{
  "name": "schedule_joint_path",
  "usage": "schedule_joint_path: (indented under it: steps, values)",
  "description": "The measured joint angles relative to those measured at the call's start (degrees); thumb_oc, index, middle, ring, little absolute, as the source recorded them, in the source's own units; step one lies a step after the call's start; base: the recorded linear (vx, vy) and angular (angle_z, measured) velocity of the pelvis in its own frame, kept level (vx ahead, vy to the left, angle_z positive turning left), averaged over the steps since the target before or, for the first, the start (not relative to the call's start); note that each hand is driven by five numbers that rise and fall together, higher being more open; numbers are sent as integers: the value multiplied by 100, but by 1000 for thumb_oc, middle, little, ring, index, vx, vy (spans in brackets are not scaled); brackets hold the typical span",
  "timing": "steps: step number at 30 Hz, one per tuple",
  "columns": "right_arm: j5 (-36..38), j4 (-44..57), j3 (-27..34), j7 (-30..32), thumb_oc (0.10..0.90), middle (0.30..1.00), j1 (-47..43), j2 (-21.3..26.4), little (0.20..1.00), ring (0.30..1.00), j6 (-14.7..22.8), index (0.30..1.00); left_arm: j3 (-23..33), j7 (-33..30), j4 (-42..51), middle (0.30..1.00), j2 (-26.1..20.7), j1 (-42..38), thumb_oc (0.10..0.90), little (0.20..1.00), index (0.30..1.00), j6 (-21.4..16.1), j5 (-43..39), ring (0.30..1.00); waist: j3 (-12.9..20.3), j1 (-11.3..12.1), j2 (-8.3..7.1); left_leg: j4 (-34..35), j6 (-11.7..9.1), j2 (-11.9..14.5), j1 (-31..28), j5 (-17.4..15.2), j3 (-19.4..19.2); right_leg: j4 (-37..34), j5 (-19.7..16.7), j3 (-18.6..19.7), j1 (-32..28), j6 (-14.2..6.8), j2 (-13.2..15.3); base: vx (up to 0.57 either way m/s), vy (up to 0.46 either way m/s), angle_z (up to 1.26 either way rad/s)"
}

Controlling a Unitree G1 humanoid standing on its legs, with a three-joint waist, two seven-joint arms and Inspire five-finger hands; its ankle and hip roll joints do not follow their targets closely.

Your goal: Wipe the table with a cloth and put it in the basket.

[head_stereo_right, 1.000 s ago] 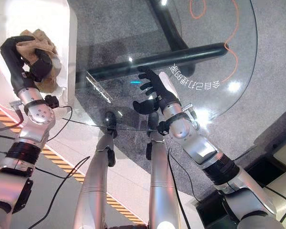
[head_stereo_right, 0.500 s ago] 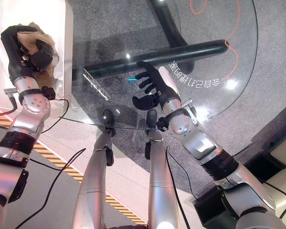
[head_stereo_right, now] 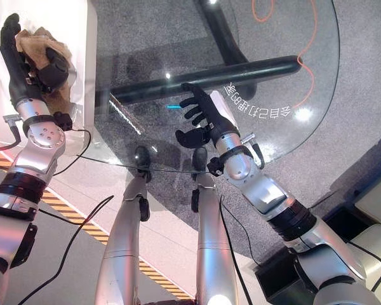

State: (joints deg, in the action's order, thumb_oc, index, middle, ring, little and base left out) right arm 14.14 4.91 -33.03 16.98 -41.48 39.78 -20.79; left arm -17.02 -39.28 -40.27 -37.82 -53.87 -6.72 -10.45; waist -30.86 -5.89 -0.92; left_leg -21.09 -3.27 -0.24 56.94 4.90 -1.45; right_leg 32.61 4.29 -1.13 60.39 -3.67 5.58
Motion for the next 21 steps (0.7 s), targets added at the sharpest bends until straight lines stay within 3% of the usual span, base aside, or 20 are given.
schedule_joint_path:
  steps: [8,16,21]
  values:
    - [-53,-6,-2,-90,800,900,445,-205,900,900,-2,900,-4,267,-96,900,-76,192,800,900,900,268,-246,900,-3,-62,-85,42,-1,9,-410,1,-7,-44,-16,0,-401,2,-4,-39,-56,-1]
    - [-187,-21,25,-109,800,900,933,-205,900,900,-5,900,101,711,-137,900,-56,849,800,900,900,220,-518,900,-6,-48,-80,317,-14,21,-1108,14,-17,-242,-11,-9,-1052,3,-14,-53,-76,-2]
    - [-403,-20,144,-189,800,900,1329,-202,900,900,16,900,649,914,-123,900,63,1641,800,900,900,109,-922,900,-23,29,-68,577,-27,37,-1779,26,-14,-442,10,-21,-1692,1,-29,-57,-83,-1]
